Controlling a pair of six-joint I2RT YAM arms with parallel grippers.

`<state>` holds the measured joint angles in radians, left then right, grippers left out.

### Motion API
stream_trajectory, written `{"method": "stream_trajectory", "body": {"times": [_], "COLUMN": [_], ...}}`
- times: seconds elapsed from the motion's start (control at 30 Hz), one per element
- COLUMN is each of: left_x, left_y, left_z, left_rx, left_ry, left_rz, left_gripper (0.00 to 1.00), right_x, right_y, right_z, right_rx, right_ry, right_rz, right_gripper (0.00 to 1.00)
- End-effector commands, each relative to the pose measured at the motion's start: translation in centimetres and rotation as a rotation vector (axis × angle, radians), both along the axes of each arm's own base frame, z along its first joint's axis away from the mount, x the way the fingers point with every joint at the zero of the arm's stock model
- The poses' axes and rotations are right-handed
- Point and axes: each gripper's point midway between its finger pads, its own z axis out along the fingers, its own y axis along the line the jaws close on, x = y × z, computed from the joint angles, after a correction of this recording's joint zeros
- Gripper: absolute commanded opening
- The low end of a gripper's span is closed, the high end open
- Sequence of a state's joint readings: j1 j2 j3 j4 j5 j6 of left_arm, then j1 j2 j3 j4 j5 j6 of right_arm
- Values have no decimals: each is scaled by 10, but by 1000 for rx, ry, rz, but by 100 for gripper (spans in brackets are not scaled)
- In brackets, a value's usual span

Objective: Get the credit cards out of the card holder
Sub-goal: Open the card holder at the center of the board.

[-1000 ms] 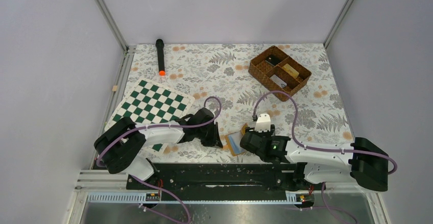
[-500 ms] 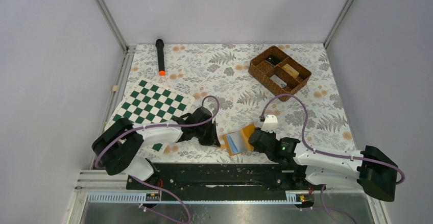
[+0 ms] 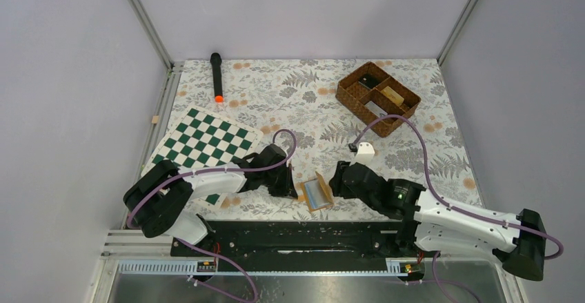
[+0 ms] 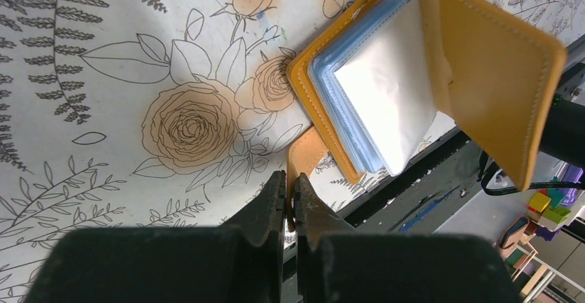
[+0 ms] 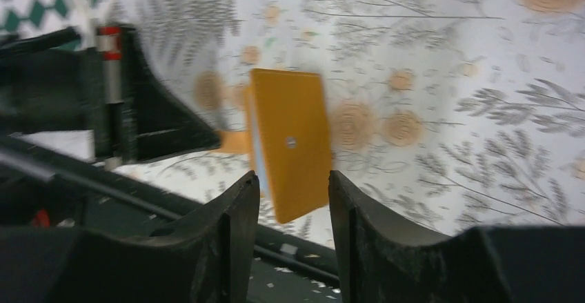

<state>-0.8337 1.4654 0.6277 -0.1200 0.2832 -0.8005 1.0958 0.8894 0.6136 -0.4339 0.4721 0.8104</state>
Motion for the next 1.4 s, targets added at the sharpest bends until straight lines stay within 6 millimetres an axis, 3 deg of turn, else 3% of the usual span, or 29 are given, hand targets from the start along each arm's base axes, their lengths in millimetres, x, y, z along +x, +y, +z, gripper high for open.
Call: {"method": "stream_trajectory", "body": {"times": [0.0,0.1,0.2,0.37,0.47,0.7,0.9,1.1,1.3,1.37], "left_x": [9,10,9,7,7,8,12,20,33,38], "left_y": [-8,-10,-10,-9,-9,-6,0,11,17,19], "left_z": [15,15,14,13,14,14,14,10,12,15], "left_rx": [-47,-55,-57,-60,-63,-51,-19,26,65,91], "left_ry": [-47,-43,-37,-35,-37,-43,-49,-66,-88,-103], "left_rz": [-5,-3,-4,-2,-2,-3,2,20,45,52], "left_gripper": [0,0,0,0,0,0,0,0,0,7], "right_x": [-12,-17,-25,-29,-18,6,9,7,0,-1], "right_y": [47,75,101,128,107,50,18,8,11,11], "right_z": [41,39,23,-3,-29,-42,-72,-93,-105,-108], "right_rx": [198,248,253,228,101,-113,-163,-119,-44,-33], "right_ry": [-33,-25,21,67,69,-50,11,63,100,109], "right_rz": [142,199,243,248,150,4,-58,-80,-90,-93], "right_gripper": [46,42,39,34,30,29,30,30,30,29]}}
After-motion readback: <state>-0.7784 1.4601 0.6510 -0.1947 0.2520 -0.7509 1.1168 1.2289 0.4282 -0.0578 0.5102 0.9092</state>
